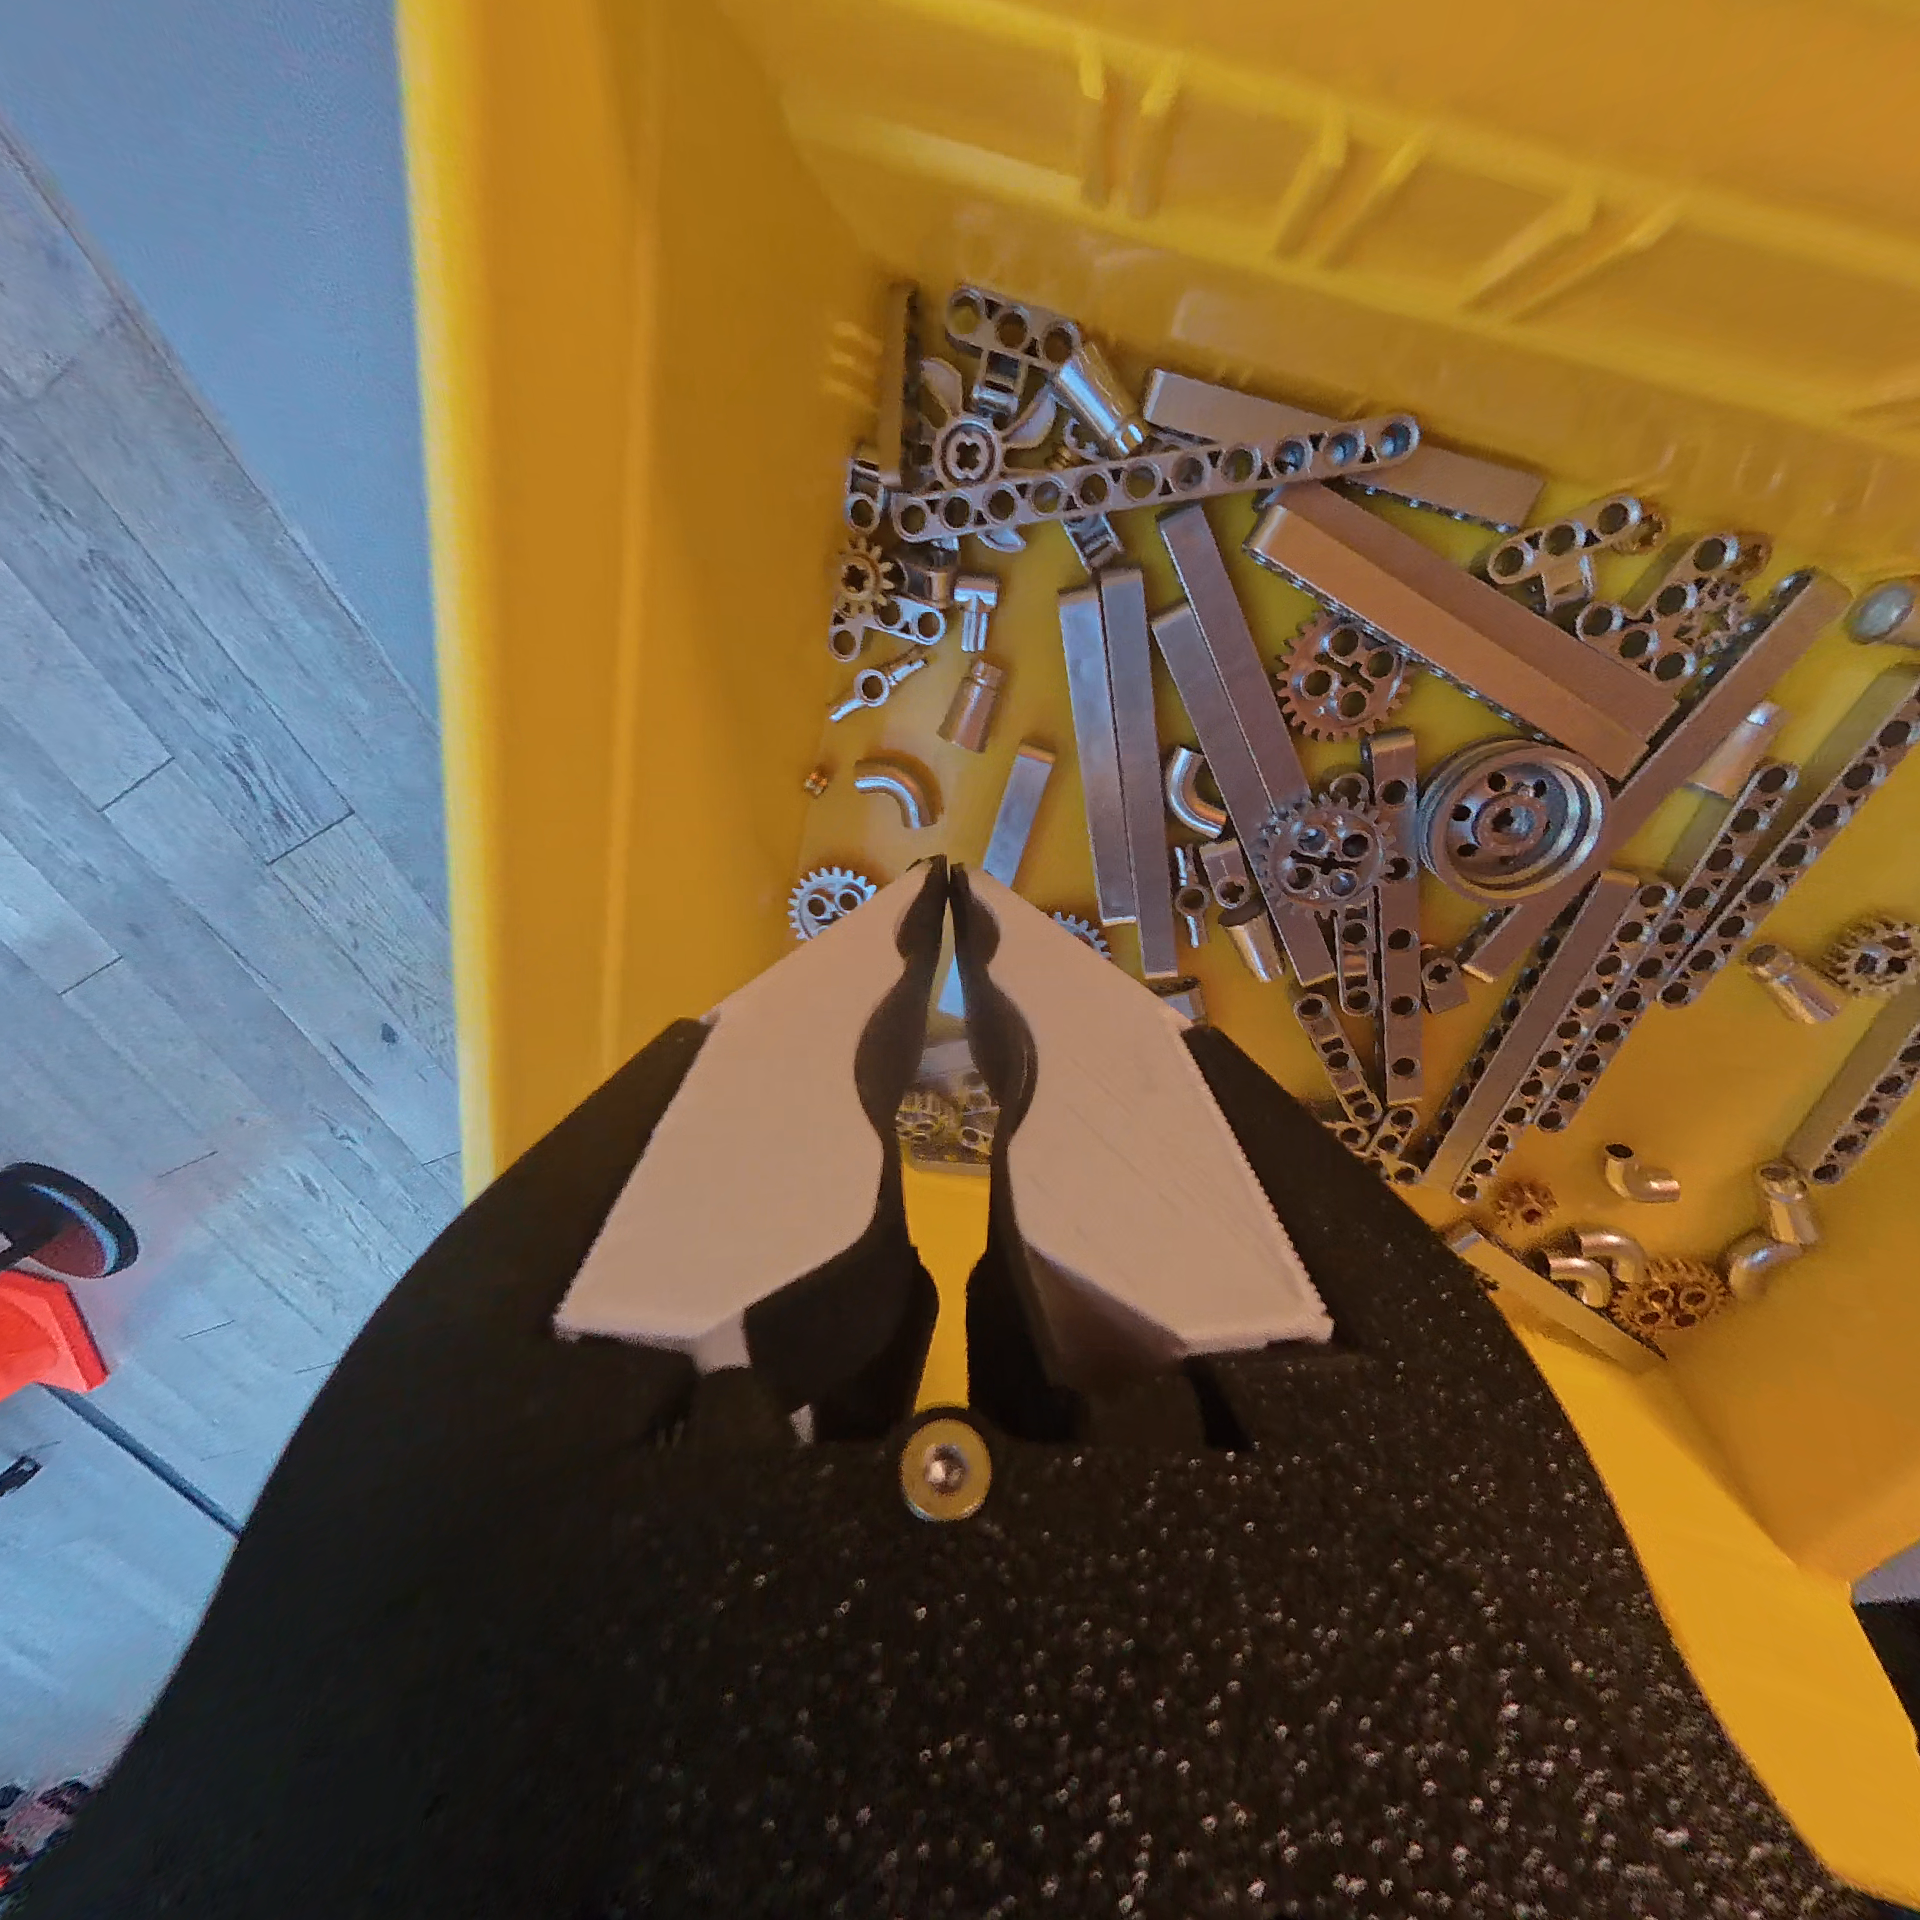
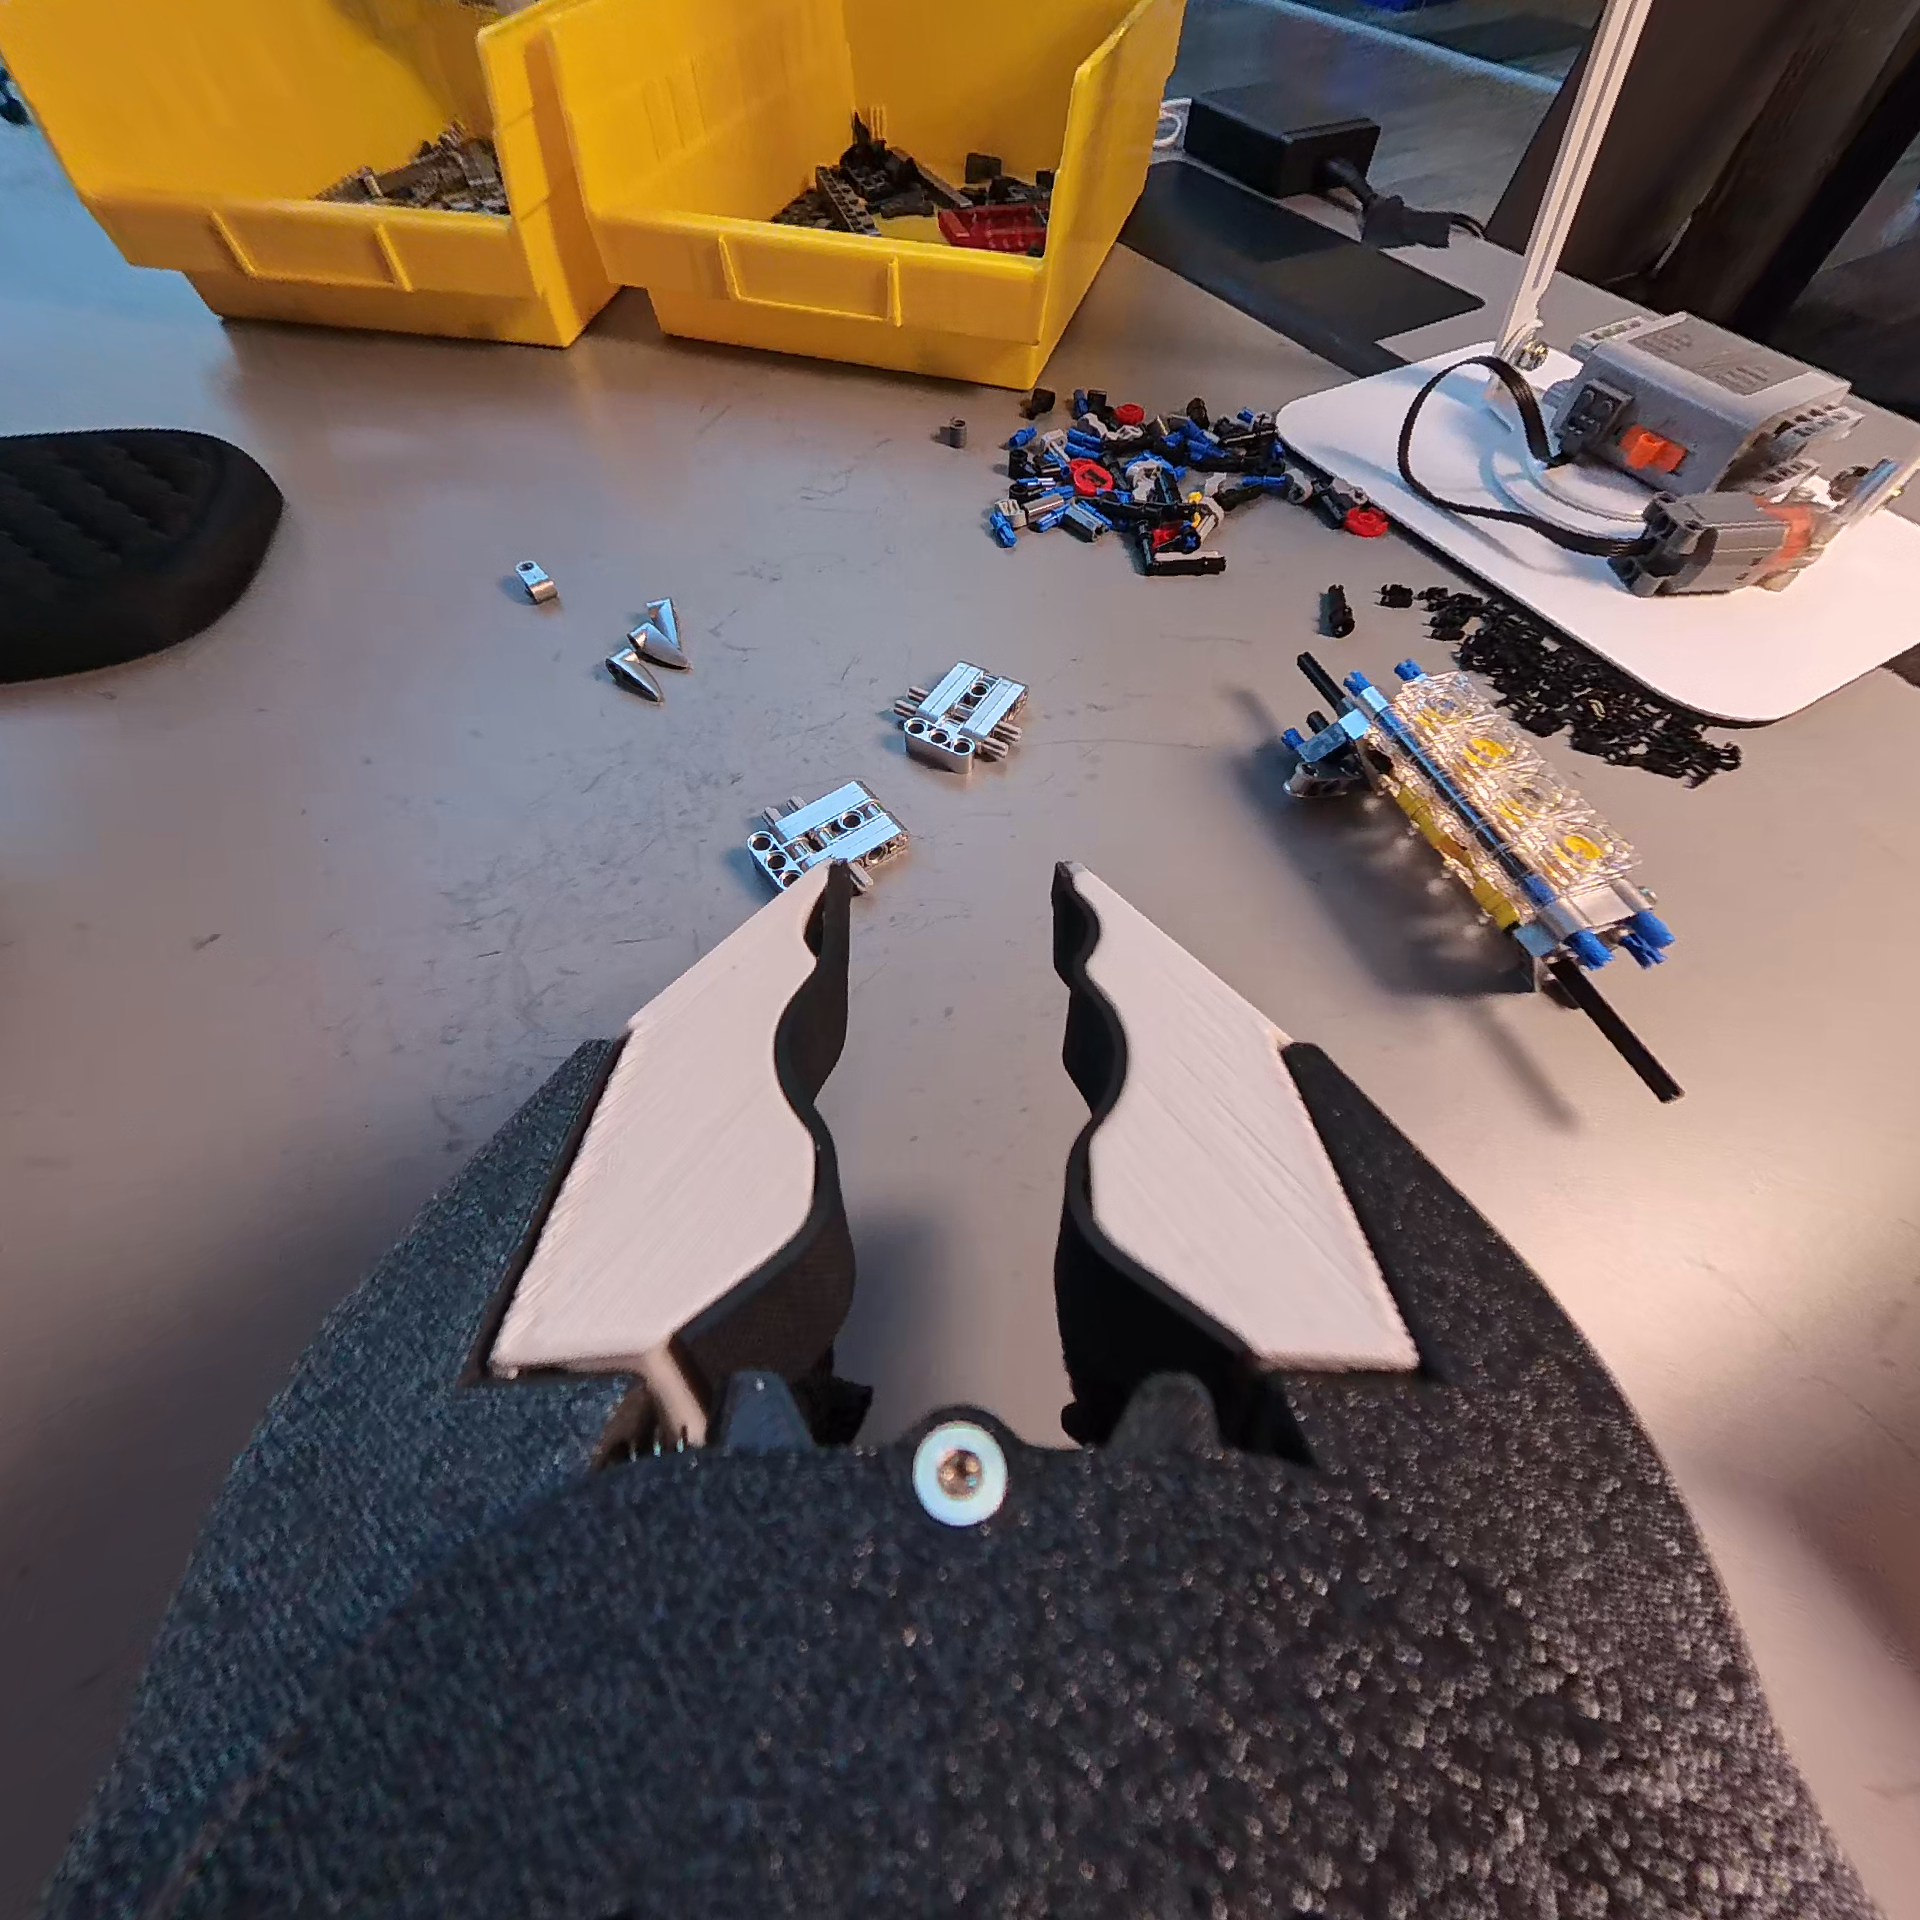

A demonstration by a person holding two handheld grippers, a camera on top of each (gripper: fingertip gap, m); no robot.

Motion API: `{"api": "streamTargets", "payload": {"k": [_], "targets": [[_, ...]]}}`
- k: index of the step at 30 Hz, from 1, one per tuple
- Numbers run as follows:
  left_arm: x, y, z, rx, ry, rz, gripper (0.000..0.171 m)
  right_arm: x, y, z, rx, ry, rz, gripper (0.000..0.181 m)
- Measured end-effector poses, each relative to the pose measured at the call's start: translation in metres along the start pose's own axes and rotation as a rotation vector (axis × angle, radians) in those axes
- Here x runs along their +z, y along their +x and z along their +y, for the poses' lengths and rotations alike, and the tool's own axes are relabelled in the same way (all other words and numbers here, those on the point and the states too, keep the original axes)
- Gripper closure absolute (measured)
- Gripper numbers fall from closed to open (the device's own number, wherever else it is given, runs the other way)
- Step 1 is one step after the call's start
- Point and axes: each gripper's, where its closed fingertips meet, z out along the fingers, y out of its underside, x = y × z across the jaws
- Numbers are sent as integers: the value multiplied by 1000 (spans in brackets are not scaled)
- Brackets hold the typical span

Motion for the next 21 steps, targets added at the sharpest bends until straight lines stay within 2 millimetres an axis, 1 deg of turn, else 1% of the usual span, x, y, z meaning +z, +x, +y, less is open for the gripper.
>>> {"api": "streamTargets", "payload": {"k": [3,7,11,15,18,21], "targets": [[2,-11,-4,-26,18,-57,168,0,0,0,0,1,3,143],[9,-15,-9,-41,34,-82,164,0,1,0,3,3,7,143],[11,-15,-25,-71,100,-81,161,1,2,1,6,-6,8,143],[15,-19,-39,-187,182,-95,159,1,2,1,7,-9,9,143],[22,-18,-42,-230,200,-96,160,1,2,1,9,-9,7,143],[30,-15,-39,-240,178,-87,158,1,3,1,13,-6,6,143]]}}
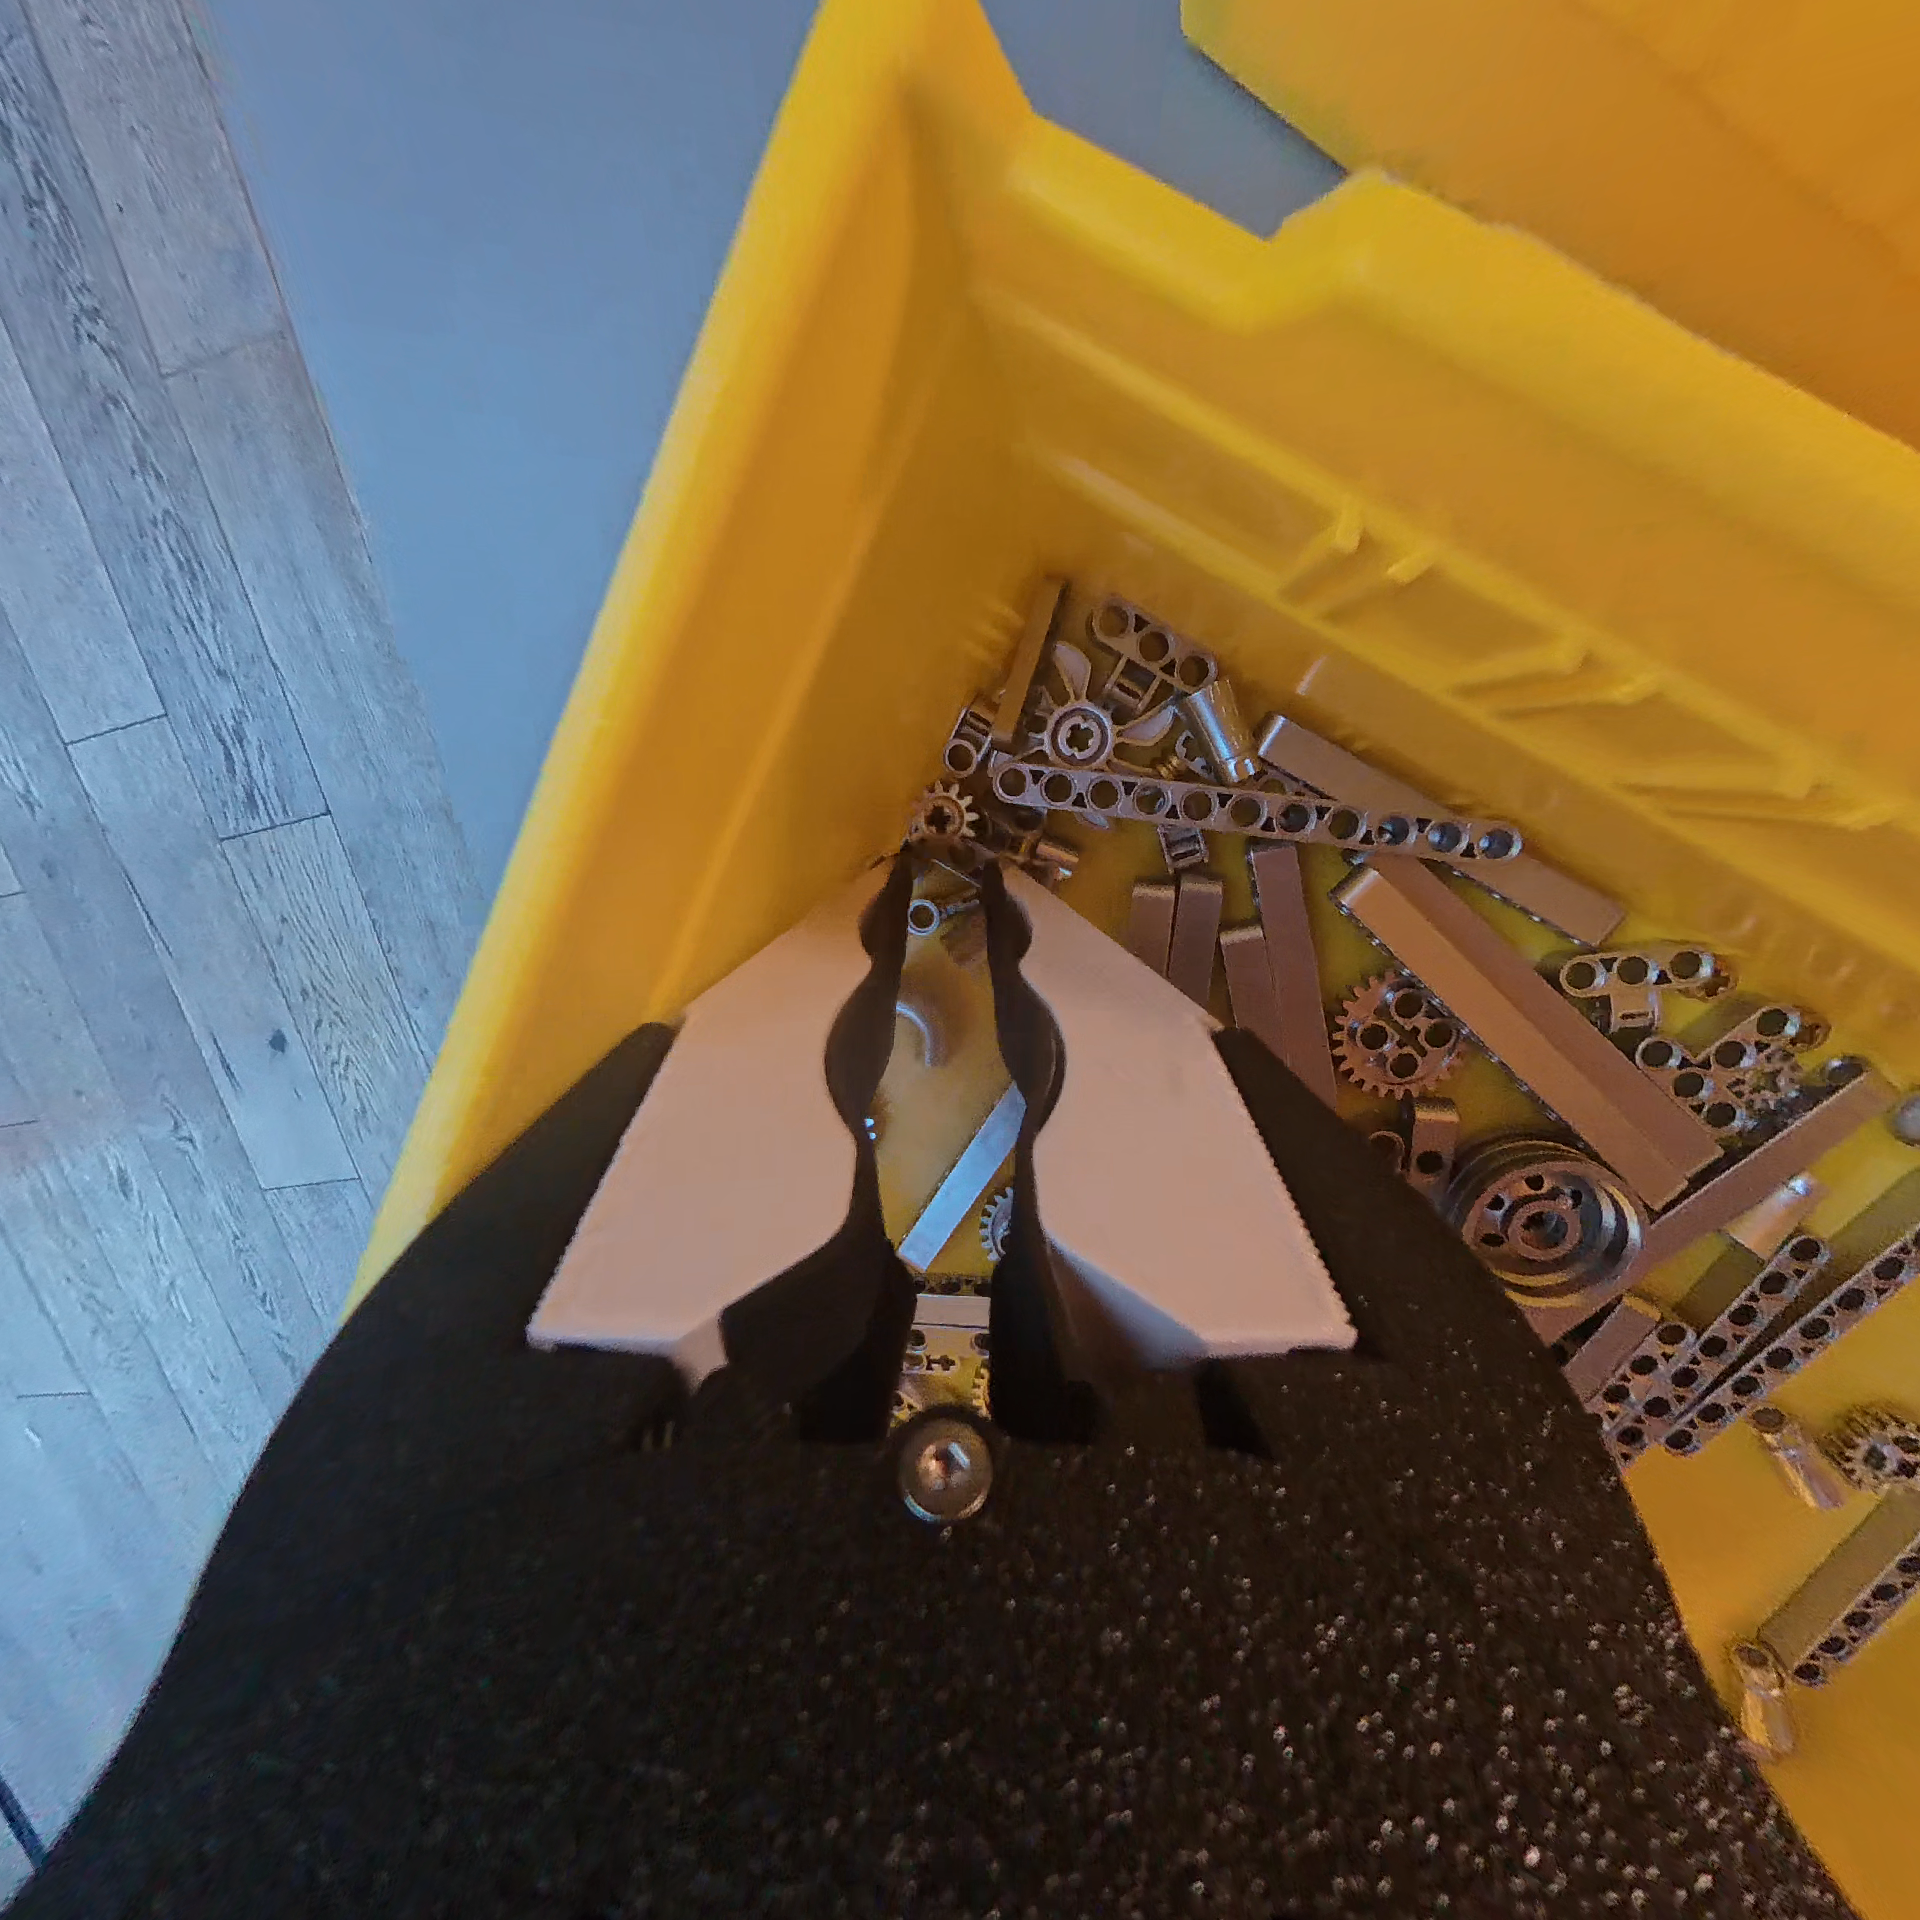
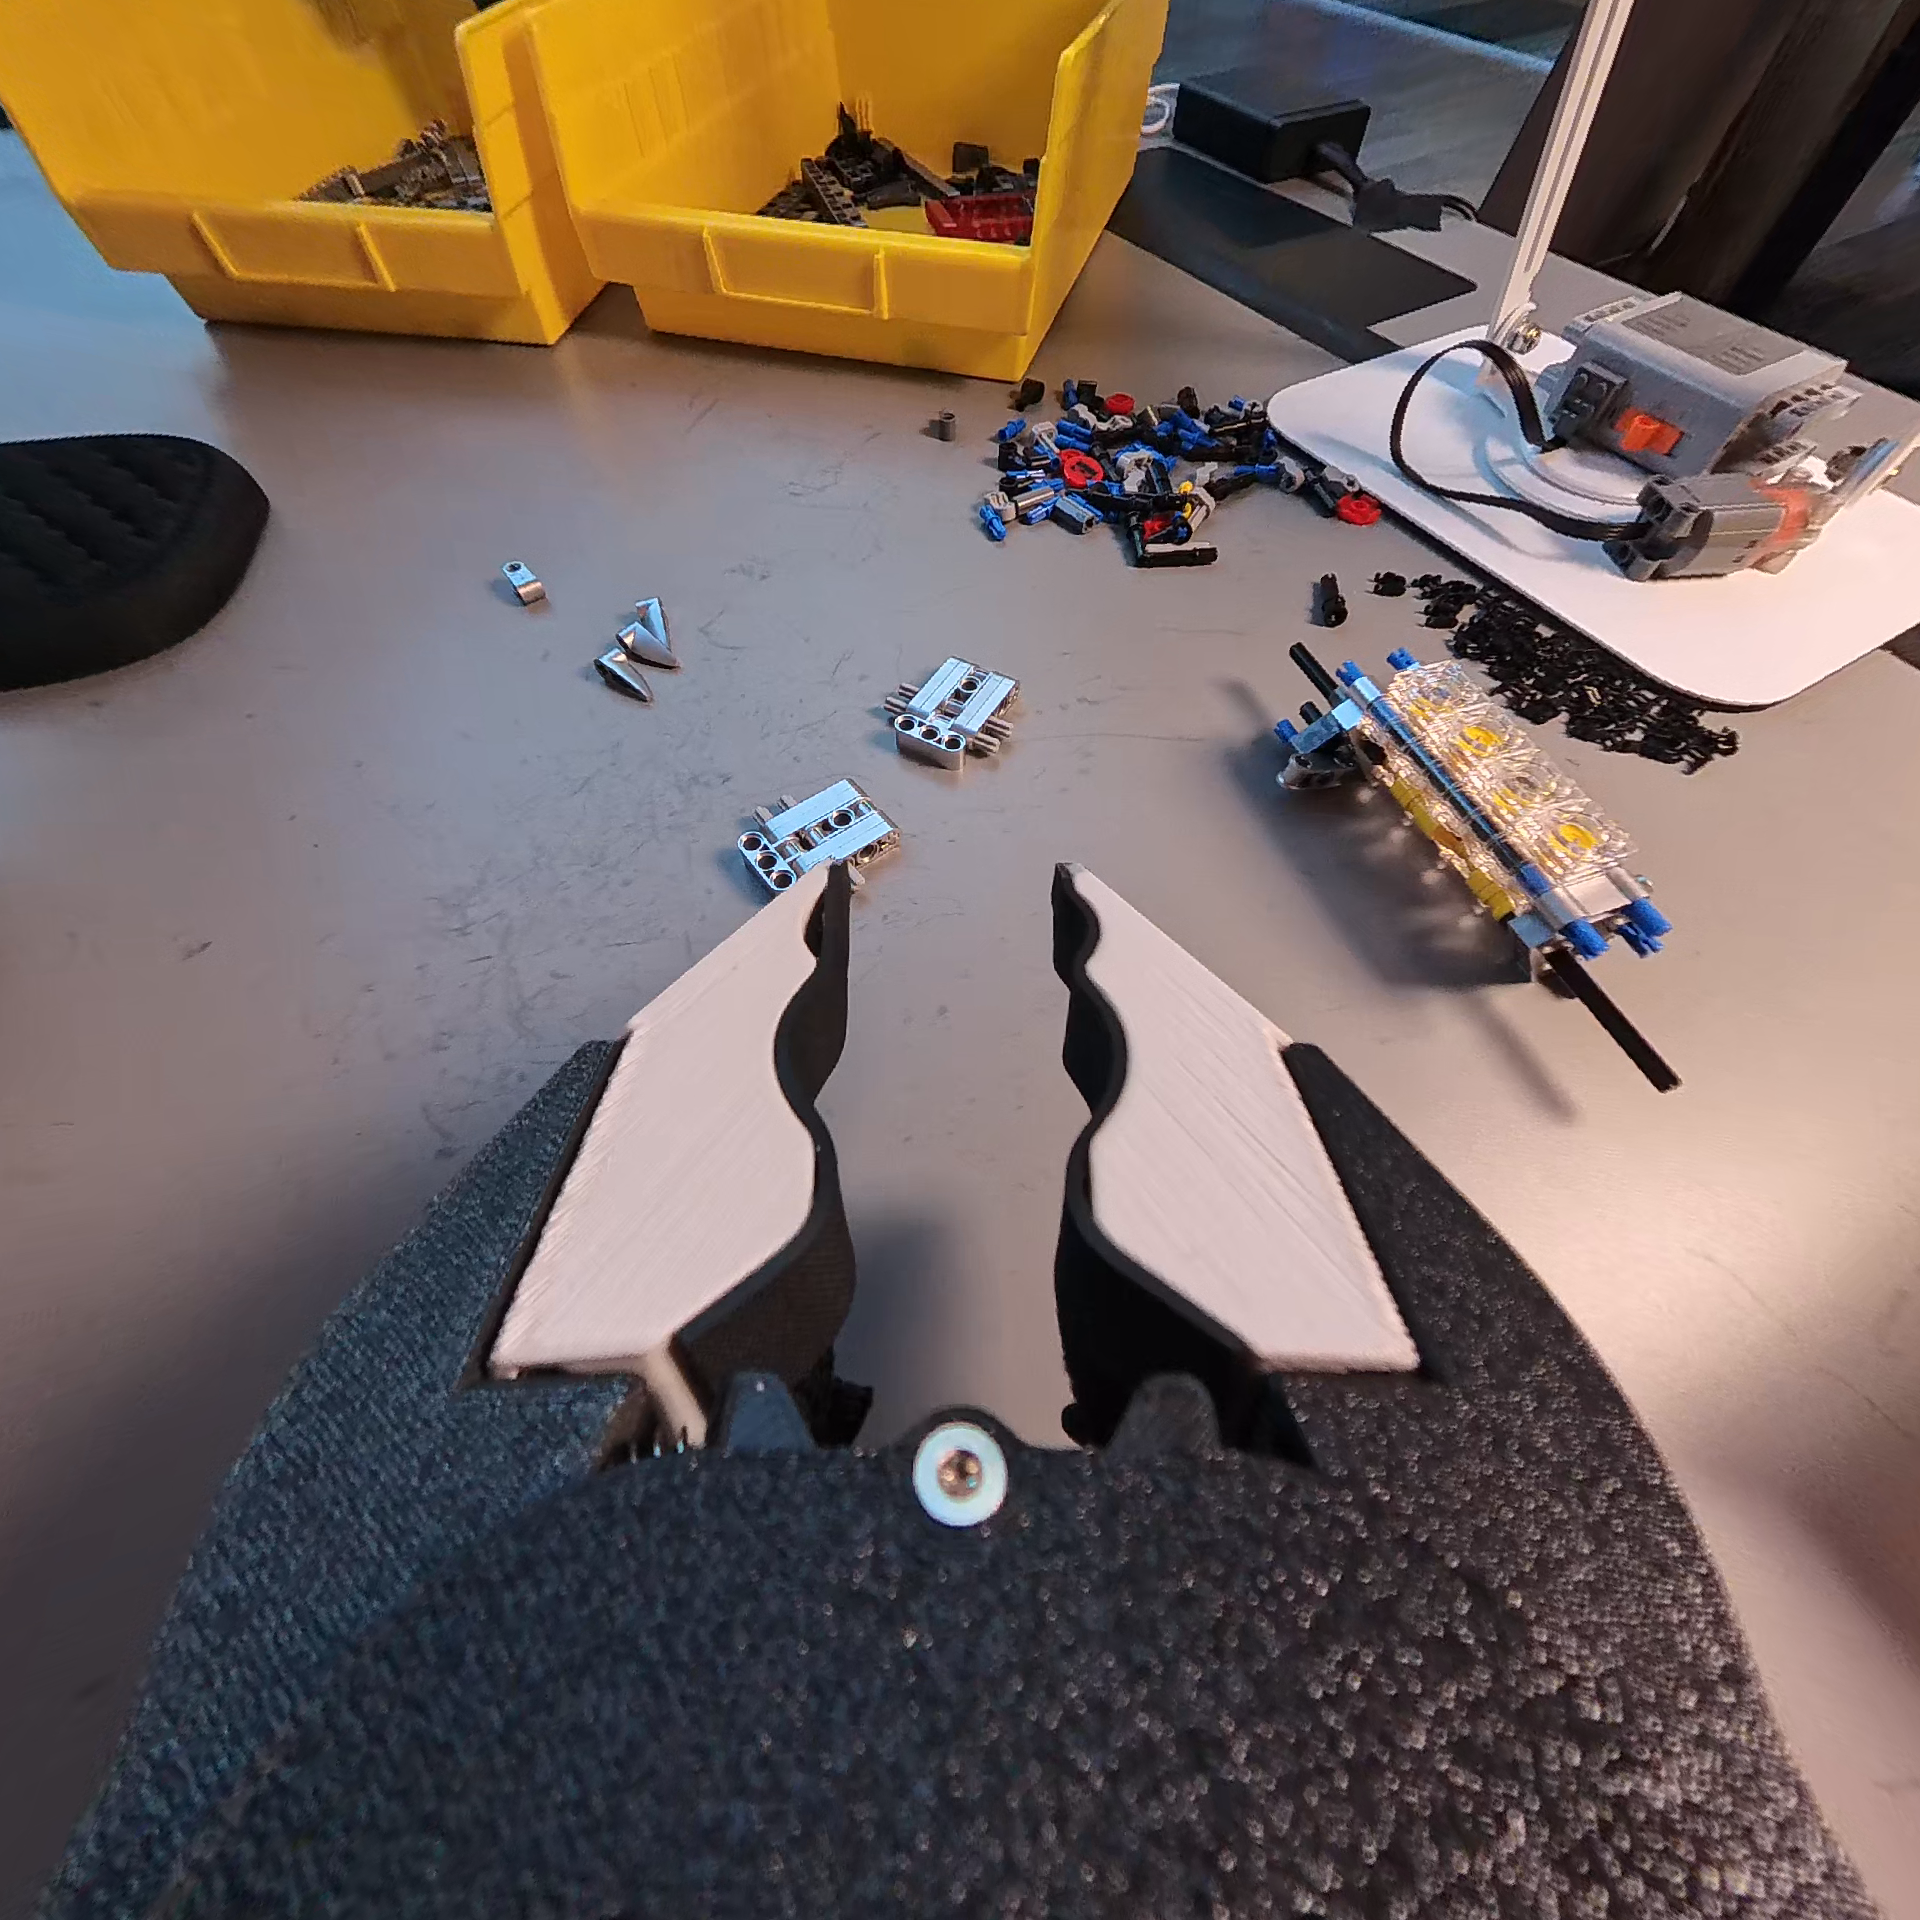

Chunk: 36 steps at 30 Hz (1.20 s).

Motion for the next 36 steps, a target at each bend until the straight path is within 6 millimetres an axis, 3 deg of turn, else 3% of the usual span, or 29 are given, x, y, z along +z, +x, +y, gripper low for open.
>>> {"api": "streamTargets", "payload": {"k": [3,12,17,21,28,36], "targets": [[2,2,4,-5,-18,18,169,0,0,0,0,2,0,143],[-11,0,25,54,-125,45,171,-1,-1,-1,-5,6,-2,143],[-25,-7,17,4,-54,49,171,-1,-1,-1,-3,8,-4,143],[-25,-9,11,-21,-12,41,167,0,-1,0,-8,-1,-4,143],[-14,21,-16,19,94,116,154,0,-1,0,-4,-3,-1,143],[-3,29,-22,12,51,150,155,0,1,0,5,2,0,143]]}}
